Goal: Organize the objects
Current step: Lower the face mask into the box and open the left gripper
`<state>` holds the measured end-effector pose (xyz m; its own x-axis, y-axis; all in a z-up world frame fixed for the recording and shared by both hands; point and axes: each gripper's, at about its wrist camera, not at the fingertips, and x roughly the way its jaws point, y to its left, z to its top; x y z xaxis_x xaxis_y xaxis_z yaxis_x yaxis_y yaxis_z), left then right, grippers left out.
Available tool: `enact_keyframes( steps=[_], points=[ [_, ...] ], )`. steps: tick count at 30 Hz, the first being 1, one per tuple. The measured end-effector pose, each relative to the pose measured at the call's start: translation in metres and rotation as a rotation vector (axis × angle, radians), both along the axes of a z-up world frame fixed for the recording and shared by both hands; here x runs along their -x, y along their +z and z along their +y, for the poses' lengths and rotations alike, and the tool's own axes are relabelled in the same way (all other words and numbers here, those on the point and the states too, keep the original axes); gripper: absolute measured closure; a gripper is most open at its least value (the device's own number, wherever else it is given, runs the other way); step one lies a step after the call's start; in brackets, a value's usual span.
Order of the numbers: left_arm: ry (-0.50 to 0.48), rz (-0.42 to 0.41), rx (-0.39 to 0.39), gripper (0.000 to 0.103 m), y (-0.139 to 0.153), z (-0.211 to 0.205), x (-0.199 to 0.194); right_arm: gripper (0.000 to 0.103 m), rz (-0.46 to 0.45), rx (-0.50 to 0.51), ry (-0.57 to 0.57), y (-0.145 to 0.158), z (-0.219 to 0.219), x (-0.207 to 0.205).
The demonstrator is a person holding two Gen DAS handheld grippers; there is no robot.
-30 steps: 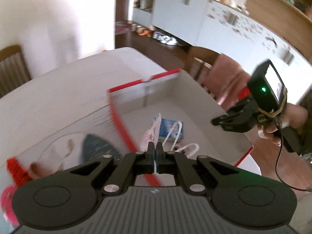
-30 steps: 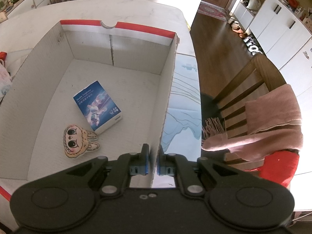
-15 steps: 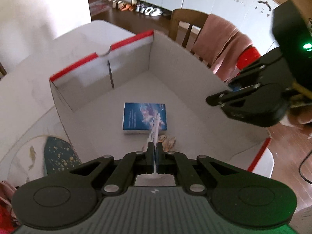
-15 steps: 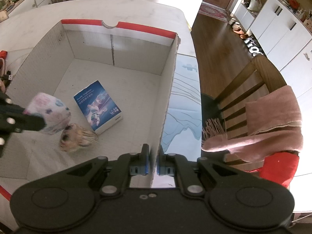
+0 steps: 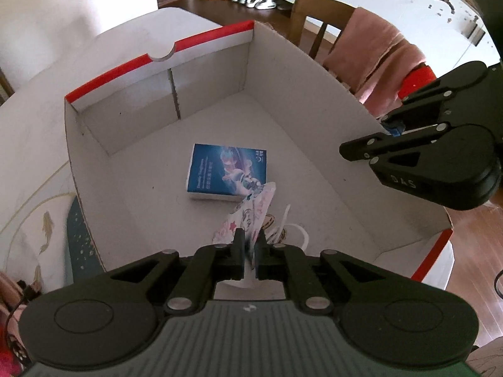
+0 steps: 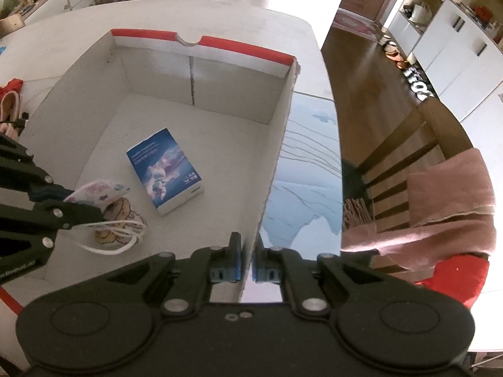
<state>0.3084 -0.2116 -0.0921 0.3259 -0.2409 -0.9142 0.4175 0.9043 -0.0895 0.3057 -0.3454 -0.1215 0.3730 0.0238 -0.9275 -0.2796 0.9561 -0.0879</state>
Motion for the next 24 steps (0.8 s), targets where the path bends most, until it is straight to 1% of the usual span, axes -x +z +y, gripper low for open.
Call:
enact_keyframes(
  steps=[2, 3, 4, 5, 6, 7, 14, 18, 21, 24],
  points=[
    [0.014, 0.003, -0.002, 0.094, -0.001, 0.002, 0.001, 0.098, -0.001, 0.001, 0.009, 0.0, 0.002, -0.001],
    [0.019, 0.005, -0.008, 0.086, -0.001, 0.003, 0.002, 0.098, -0.001, 0.001, 0.013, 0.0, 0.003, -0.001],
    [0.024, 0.005, -0.014, 0.073, -0.002, 0.003, 0.003, 0.098, -0.001, 0.001, 0.016, 0.0, 0.003, -0.002],
    [0.027, 0.002, -0.016, 0.065, -0.001, 0.004, 0.003, 0.098, -0.002, 0.002, 0.018, -0.001, 0.003, -0.002],
    [0.029, -0.003, -0.012, 0.047, 0.0, 0.005, 0.005, 0.098, -0.002, 0.002, 0.02, -0.001, 0.004, -0.002],
    [0.028, -0.008, 0.002, 0.043, 0.002, 0.006, 0.007, 0.098, -0.003, 0.003, 0.022, -0.002, 0.003, -0.002],
    [0.057, -0.042, 0.049, 0.043, 0.021, 0.011, 0.021, 0.098, -0.005, 0.005, 0.03, -0.004, 0.005, -0.002],
    [0.077, -0.056, 0.09, 0.043, 0.034, 0.021, 0.03, 0.098, -0.006, 0.004, 0.032, -0.007, 0.003, -0.002],
    [0.086, -0.068, 0.098, 0.043, 0.041, 0.024, 0.035, 0.098, -0.006, 0.008, 0.039, -0.008, 0.004, -0.003],
    [0.103, -0.081, 0.124, 0.043, 0.05, 0.032, 0.045, 0.098, -0.006, 0.008, 0.04, -0.008, 0.004, -0.003]
  ],
)
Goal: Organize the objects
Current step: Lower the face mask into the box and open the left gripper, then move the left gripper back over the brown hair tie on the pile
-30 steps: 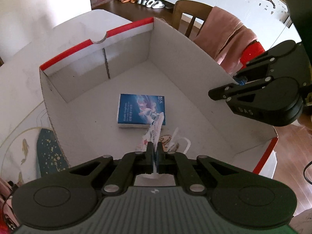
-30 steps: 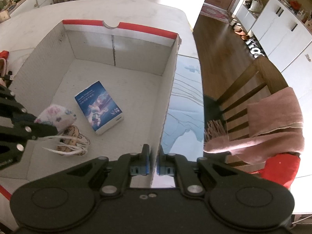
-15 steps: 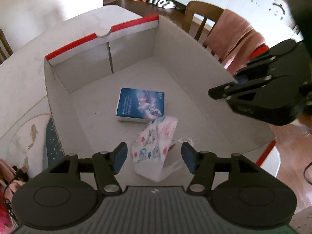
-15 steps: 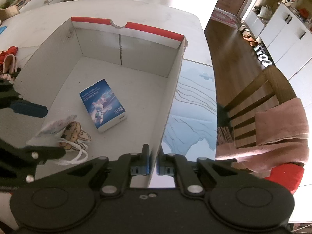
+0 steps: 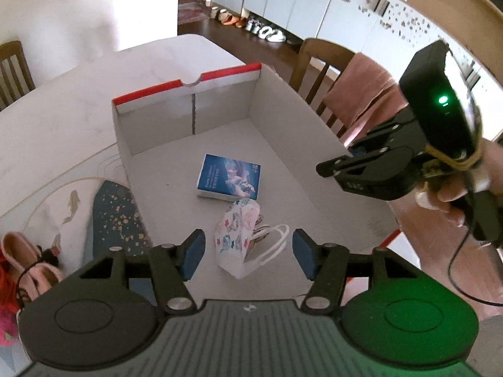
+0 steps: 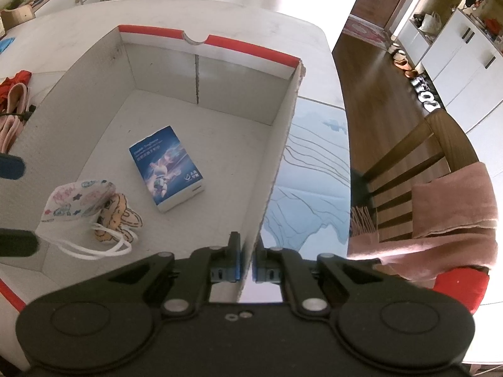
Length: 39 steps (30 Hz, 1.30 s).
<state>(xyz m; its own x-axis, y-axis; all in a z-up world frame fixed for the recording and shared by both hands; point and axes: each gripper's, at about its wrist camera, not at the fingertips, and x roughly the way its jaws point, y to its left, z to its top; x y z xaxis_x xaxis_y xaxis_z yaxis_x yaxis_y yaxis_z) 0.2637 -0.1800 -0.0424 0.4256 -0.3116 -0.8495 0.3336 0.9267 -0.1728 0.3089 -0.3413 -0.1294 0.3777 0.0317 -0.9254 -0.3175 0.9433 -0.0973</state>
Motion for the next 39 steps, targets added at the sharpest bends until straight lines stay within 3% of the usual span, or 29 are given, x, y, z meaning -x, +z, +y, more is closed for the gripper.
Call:
enact_keyframes(
  steps=[8, 16, 23, 31, 39],
  points=[
    [0.08, -0.065, 0.006, 0.043, 0.026, 0.041, 0.033, 0.098, -0.003, -0.009, 0.004, 0.001, -0.001, 0.003],
    [0.26, -0.052, -0.01, 0.043, 0.027, 0.114, 0.071, 0.098, 0.001, -0.006, 0.012, 0.003, -0.004, 0.002],
    [0.396, -0.008, -0.062, 0.043, 0.004, 0.166, 0.097, 0.098, 0.003, -0.004, 0.02, 0.009, -0.003, 0.002],
    [0.467, 0.054, -0.156, 0.043, -0.041, 0.198, 0.118, 0.098, 0.008, 0.009, 0.011, 0.008, -0.002, 0.001],
    [0.523, 0.105, -0.139, 0.043, -0.081, 0.218, 0.118, 0.098, 0.013, 0.015, 0.004, 0.007, -0.001, 0.001]
  ],
)
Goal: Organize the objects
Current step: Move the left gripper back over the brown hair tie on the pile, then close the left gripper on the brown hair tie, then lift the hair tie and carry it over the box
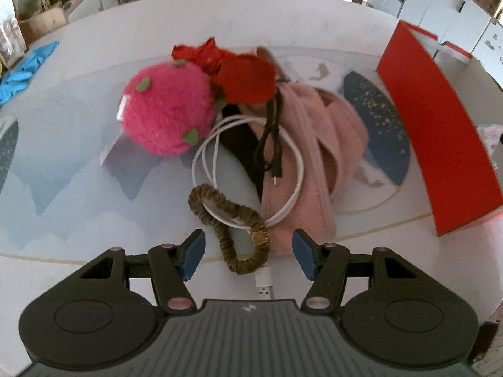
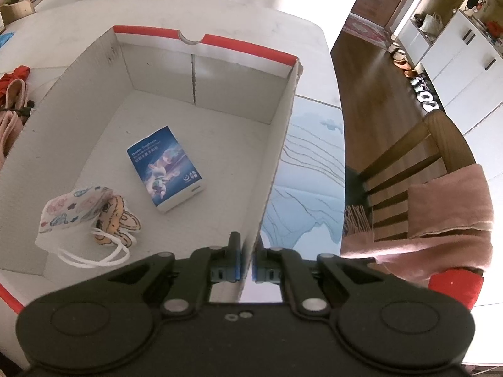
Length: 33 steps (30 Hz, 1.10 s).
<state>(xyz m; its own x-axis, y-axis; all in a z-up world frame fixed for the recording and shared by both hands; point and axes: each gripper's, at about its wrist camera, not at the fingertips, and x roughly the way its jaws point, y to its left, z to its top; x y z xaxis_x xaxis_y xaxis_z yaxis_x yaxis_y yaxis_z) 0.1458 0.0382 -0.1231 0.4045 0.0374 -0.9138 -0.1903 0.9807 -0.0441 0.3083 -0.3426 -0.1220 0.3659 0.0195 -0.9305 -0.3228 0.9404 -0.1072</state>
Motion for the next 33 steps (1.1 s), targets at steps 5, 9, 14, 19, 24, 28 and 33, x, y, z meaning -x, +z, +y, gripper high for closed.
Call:
enact_keyframes(
  steps=[5, 9, 14, 19, 24, 28, 33],
  points=[
    [0.038, 0.031, 0.033, 0.061, -0.012, 0.01, 0.0, 0.098, 0.005, -0.001, -0.007, -0.001, 0.0, 0.0],
    [0.044, 0.032, 0.048, 0.07, -0.013, 0.014, 0.002, 0.098, 0.007, 0.003, -0.008, -0.001, 0.001, 0.0],
    [0.045, 0.04, 0.044, 0.091, -0.015, 0.013, 0.001, 0.098, 0.008, 0.007, -0.01, -0.001, 0.002, 0.0],
    [0.023, 0.026, 0.025, 0.092, -0.004, 0.012, 0.005, 0.098, 0.007, 0.009, -0.014, -0.002, 0.002, 0.0],
    [0.027, -0.022, 0.051, 0.092, 0.024, 0.016, 0.008, 0.098, 0.006, 0.006, -0.017, -0.002, 0.001, 0.001],
    [0.014, -0.066, 0.084, 0.092, 0.051, 0.012, 0.007, 0.098, 0.007, 0.002, -0.021, -0.002, 0.0, 0.001],
    [-0.033, -0.109, 0.173, 0.092, 0.083, -0.002, -0.004, 0.098, 0.007, -0.001, -0.021, -0.003, 0.0, 0.001]
  ],
)
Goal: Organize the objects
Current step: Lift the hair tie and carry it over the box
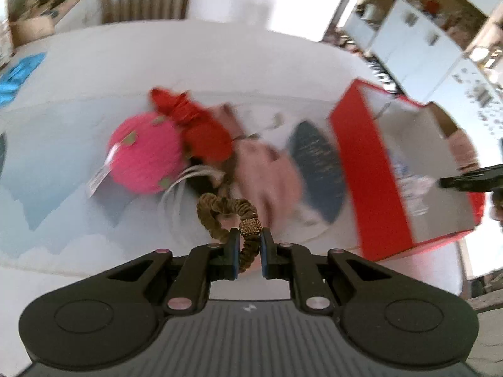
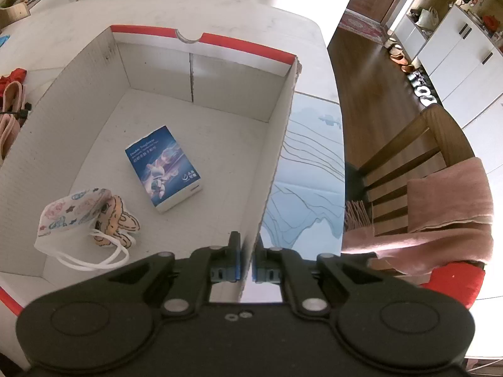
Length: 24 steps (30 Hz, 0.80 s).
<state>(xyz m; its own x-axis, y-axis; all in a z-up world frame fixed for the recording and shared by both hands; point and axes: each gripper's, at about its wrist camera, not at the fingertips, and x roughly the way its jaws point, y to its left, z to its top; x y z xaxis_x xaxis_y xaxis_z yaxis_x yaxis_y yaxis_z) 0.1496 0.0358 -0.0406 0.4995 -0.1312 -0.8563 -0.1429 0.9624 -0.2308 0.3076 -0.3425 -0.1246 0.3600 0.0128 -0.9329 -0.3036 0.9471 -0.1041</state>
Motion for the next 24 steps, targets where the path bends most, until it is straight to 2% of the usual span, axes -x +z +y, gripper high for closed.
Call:
enact_keyframes(
  steps=[5, 11, 18, 24],
  points=[
    [-0.103, -0.068, 0.016, 0.092, 0.026, -0.031, -0.018, 0.098, -0.001, -0.001, 0.0, 0.0, 0.0, 0.0],
    [-0.256, -0.11, 0.036, 0.092, 0.038, -0.078, -0.049, 0.098, -0.002, 0.001, 0.004, 0.0, 0.001, 0.0],
    [-0.436, -0.125, 0.002, 0.092, 0.038, -0.144, -0.084, 0.098, -0.007, 0.006, 0.009, 0.002, 0.002, 0.001],
    [-0.536, -0.12, -0.039, 0.092, 0.024, -0.189, -0.109, 0.098, -0.012, 0.007, 0.012, 0.003, 0.003, 0.001]
  ],
)
